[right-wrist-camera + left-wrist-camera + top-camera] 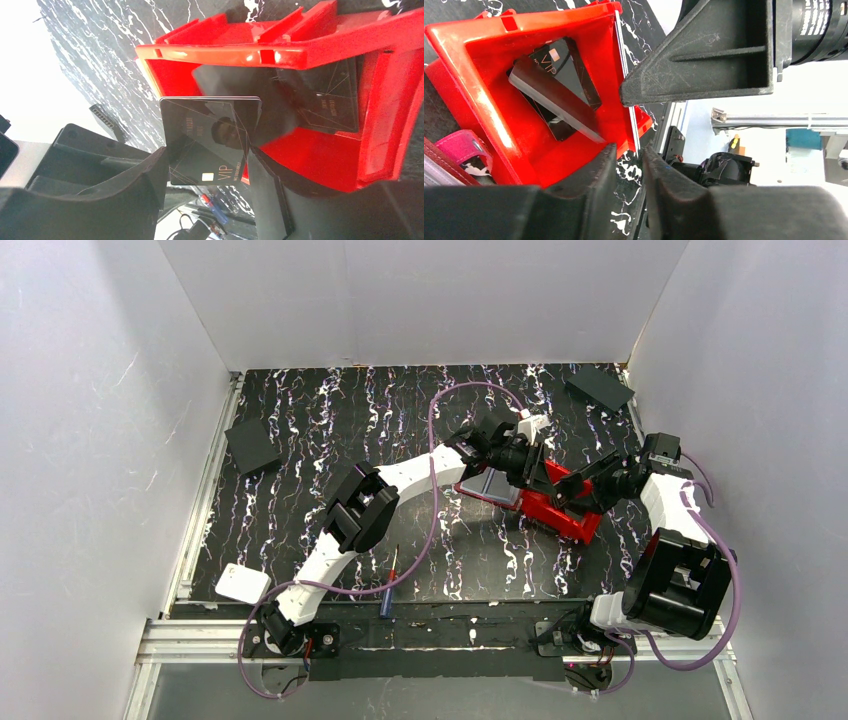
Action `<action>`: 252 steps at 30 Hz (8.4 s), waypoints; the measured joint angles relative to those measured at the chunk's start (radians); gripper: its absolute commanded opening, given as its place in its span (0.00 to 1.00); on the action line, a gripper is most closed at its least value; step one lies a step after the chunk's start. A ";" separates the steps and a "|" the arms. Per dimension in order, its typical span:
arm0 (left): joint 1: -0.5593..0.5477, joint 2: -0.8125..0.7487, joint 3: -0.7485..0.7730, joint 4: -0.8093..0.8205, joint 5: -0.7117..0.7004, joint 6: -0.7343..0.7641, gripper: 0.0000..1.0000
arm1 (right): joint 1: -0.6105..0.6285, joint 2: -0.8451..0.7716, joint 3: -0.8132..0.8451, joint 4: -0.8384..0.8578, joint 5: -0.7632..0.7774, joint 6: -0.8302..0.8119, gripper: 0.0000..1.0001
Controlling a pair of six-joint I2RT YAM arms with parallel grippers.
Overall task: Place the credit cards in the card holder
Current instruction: Pick up the credit card from the storage box, then insert the credit card into the card holder.
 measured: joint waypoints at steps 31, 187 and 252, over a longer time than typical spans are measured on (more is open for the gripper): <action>0.010 0.019 0.080 -0.093 -0.012 -0.285 0.00 | -0.006 -0.024 0.020 -0.003 0.115 -0.171 0.93; 0.311 -0.827 -0.954 0.703 -0.267 -0.562 0.00 | 0.529 -0.087 -0.066 0.976 -0.096 0.466 0.86; 0.480 -0.682 -0.684 -0.145 -0.066 -0.007 0.00 | 0.613 0.223 0.282 0.128 0.221 -0.239 0.82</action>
